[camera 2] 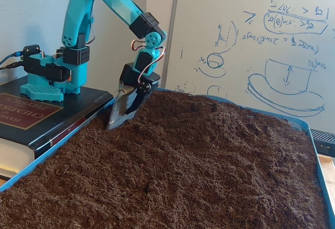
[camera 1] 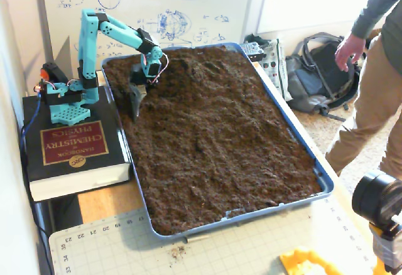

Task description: Build a berm.

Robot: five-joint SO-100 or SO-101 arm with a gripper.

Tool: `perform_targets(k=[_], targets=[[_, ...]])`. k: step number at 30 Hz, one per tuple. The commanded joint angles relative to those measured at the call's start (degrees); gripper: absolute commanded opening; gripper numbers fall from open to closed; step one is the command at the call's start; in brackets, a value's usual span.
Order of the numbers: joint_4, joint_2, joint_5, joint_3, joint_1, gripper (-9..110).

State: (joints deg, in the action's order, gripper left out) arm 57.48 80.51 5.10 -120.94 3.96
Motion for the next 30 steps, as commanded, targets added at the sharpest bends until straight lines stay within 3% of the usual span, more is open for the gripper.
perform_targets(k=[1, 30], targets=[[-4.83, 0.09, -0.97, 1.58, -0.79, 1], [-6.94, -11.78, -3.6, 35.42, -0.7, 1]])
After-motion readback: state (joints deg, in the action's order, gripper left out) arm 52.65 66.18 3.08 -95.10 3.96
